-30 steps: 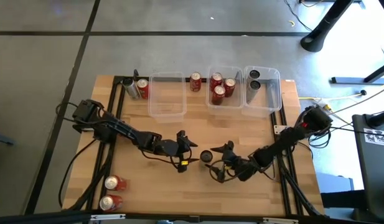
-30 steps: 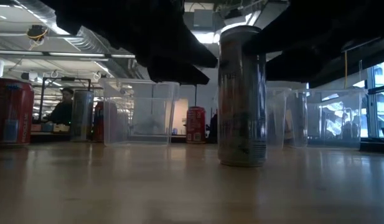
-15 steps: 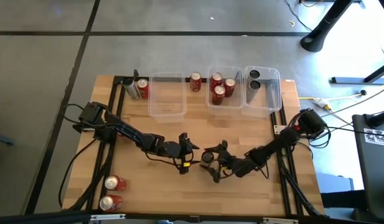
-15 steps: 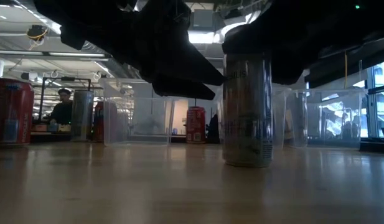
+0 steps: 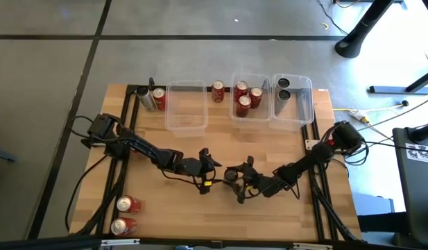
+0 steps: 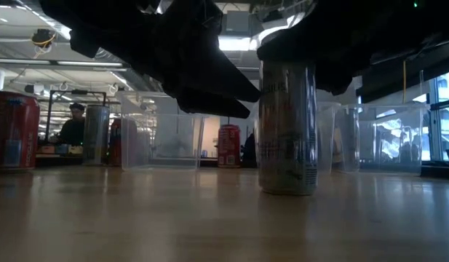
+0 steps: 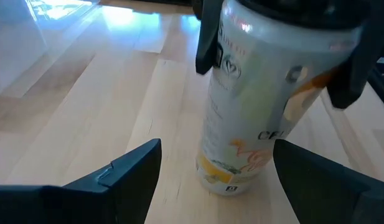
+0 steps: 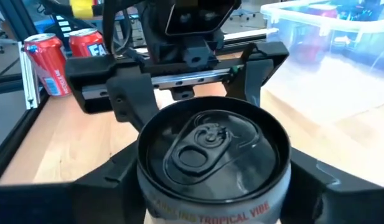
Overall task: Sort soda cans
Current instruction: Put the bottom white and yellow soda can into the right transparent bin
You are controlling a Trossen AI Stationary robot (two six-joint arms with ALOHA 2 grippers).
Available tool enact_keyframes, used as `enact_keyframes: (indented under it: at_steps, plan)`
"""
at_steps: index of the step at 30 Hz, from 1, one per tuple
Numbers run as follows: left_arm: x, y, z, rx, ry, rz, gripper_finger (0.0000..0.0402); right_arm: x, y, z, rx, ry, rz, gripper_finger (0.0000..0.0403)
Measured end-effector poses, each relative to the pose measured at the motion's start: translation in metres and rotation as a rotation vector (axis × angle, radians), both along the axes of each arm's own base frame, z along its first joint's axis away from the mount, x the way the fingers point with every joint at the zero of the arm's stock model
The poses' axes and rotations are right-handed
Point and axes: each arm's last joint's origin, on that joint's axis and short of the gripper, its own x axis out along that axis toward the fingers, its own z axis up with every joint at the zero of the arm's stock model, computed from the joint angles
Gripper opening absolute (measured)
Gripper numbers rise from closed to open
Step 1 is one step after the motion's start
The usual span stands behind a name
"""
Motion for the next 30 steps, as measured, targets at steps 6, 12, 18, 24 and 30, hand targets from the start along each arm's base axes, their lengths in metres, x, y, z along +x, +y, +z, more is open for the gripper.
enact_keyframes:
  at_steps: [6,12,18,24,30]
  plan:
    - [-0.011,-0.005,0.021,-0.002,-0.006,-0.023,0.0299,-0.007,-0.001,0.014,-0.019,0.004,0.010,0.0244]
    - [-0.031,-0.005,0.049,0.003,0.032,-0.037,0.0299,-0.021,-0.012,0.049,-0.019,-0.012,-0.016,0.0244]
    - [-0.048,-0.005,0.061,0.022,0.075,0.036,0.0299,-0.048,-0.031,0.096,-0.056,-0.077,-0.122,0.0244]
    - [-0.049,-0.006,0.059,0.047,0.091,0.058,0.0298,-0.086,-0.059,0.145,-0.099,-0.181,-0.327,0.0244]
    - [-0.048,-0.006,0.059,0.029,0.080,0.069,0.0299,-0.123,-0.090,0.178,-0.149,-0.204,-0.579,0.0244]
